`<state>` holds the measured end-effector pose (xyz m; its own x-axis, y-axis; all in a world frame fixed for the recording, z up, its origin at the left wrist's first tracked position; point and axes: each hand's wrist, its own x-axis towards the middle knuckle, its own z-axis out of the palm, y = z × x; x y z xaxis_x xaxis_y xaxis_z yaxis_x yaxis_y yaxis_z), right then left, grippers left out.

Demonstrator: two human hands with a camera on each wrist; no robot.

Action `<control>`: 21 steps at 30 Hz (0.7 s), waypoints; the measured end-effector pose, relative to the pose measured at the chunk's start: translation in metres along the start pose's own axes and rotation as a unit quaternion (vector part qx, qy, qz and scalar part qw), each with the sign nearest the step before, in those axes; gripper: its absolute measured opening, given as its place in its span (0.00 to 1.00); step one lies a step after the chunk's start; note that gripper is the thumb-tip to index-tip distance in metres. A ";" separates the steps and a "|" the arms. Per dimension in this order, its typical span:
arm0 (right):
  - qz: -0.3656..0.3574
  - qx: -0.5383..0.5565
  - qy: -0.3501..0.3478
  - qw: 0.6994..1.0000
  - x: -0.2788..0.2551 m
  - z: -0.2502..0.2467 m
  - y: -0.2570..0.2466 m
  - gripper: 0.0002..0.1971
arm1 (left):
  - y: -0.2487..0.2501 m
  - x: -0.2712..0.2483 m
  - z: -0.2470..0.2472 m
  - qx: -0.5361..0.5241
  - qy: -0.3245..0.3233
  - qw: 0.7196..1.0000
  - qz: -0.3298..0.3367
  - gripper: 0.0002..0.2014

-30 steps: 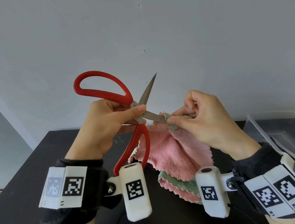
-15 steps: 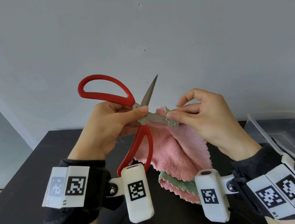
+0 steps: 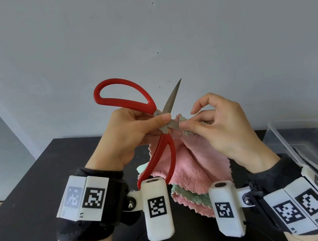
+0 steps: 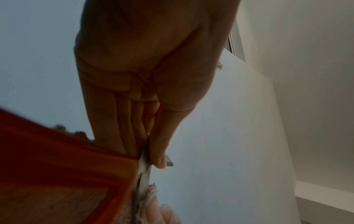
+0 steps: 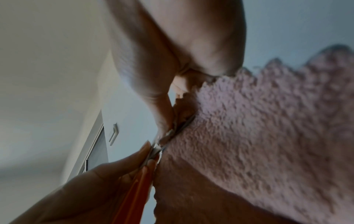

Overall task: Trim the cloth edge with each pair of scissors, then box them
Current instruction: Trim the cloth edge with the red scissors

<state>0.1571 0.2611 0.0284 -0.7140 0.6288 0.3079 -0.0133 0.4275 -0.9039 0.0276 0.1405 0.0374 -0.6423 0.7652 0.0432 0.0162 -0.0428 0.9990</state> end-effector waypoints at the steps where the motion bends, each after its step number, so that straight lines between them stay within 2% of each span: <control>1: -0.002 0.004 0.005 1.000 0.000 0.000 0.000 0.13 | 0.000 0.000 0.001 -0.003 0.001 1.000 -0.003 0.13; 3: -0.008 0.013 0.015 1.000 0.000 0.002 0.002 0.11 | 0.000 0.000 0.001 -0.008 -0.001 1.000 -0.005 0.10; 10: -0.016 0.001 0.001 1.000 0.002 0.003 0.006 0.04 | 0.001 0.000 -0.003 -0.007 -0.013 1.000 -0.006 0.13; 13: -0.004 -0.002 -0.027 1.000 0.003 0.000 0.007 0.04 | 0.001 -0.001 -0.003 0.000 -0.019 1.000 -0.014 0.11; 17: 0.000 -0.015 -0.068 0.998 0.003 -0.005 0.007 0.06 | 0.001 -0.001 -0.005 0.020 -0.021 0.999 -0.014 0.14; 21: -0.004 -0.009 -0.019 1.000 0.006 -0.013 0.007 0.06 | 0.001 0.000 -0.009 0.025 0.004 1.000 -0.013 0.09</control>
<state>0.1620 0.2761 0.0280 -0.7394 0.6007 0.3042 -0.0066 0.4452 -0.8954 0.0211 0.1345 0.0379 -0.6497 0.7600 0.0165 0.0365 0.0095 0.9993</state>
